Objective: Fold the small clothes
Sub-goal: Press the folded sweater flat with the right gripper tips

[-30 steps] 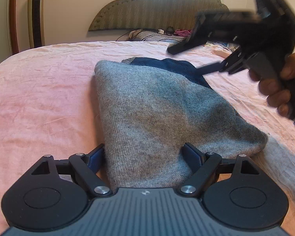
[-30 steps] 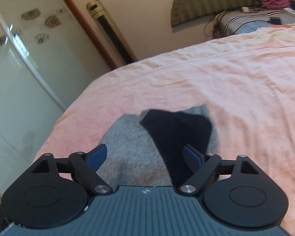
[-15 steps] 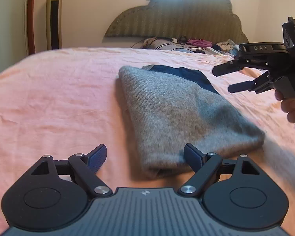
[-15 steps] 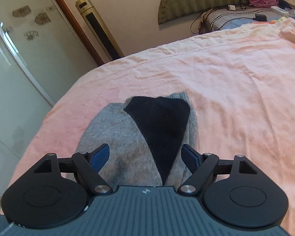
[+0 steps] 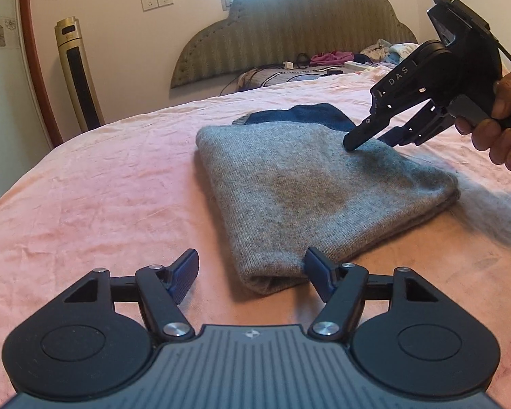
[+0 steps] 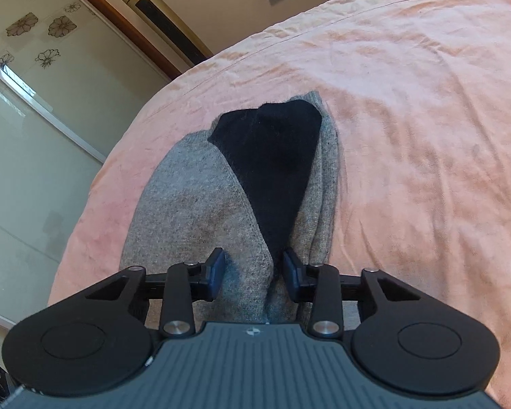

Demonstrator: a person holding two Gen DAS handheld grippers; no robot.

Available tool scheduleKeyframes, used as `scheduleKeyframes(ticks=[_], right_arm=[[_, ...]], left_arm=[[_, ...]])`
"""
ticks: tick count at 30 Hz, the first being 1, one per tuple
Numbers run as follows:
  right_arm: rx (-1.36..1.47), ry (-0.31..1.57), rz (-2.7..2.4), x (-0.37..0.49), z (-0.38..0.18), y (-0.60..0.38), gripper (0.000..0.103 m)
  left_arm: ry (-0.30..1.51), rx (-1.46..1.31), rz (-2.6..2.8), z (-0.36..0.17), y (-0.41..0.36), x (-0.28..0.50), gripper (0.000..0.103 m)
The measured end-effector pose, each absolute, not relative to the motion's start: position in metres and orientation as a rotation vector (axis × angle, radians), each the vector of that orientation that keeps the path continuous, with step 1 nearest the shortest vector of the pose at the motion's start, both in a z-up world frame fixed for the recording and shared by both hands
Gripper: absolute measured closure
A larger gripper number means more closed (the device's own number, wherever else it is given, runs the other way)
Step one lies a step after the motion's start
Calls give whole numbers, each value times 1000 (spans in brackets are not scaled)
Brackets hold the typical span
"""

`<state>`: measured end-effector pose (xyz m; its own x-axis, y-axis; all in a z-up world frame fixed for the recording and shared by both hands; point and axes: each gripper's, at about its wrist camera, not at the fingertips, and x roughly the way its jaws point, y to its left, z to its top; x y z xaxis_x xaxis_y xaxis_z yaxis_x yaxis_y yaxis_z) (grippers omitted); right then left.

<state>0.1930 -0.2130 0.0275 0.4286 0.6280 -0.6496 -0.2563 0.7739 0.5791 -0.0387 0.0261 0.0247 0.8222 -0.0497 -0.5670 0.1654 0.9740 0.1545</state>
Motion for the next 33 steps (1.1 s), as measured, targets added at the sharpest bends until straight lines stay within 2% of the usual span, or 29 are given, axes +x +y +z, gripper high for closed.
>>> scheduleKeyframes(ticks=[10,12,14,15,16,17,18,20,24,25,26,27,29,30,33], right_arm=[[452,991,588,193,24,-216,64],[446,992,590,194,25,-214,62],[420,986,592,193,25,-211,64],[404,983,592,193,25,-209,66],[383,983,576,194,26,-208,79],[372,981,570,195,28,-209,87],[379,970,572,195,32,-213,90],[392,942,557,195,38,-226,93],[405,954,559,195,20,-230,97],[423,960,556,196,22,-230,95],[458,968,566,197,25,-232,84],[493,967,580,199,28,-234,77],[552,906,583,205,40,-242,49],[561,879,563,209,45,-245,45],[538,874,496,235,51,-243,46]], left_arm=[[634,228,-68,22,34,-37,36],[624,215,-66,23,32,-34,48],[623,210,-82,20,25,-29,77],[626,212,-87,17,22,-28,83],[622,213,-86,16,20,-28,89],[617,217,-80,17,18,-30,93],[610,205,-77,19,20,-33,94],[626,163,-81,21,30,-37,98],[642,148,-66,15,37,-40,99],[641,152,-63,15,36,-39,99],[640,156,-62,14,36,-39,99],[639,159,-64,15,35,-40,99],[639,143,-69,15,38,-40,99],[639,136,-71,15,39,-39,99],[637,132,-72,15,38,-38,99]])
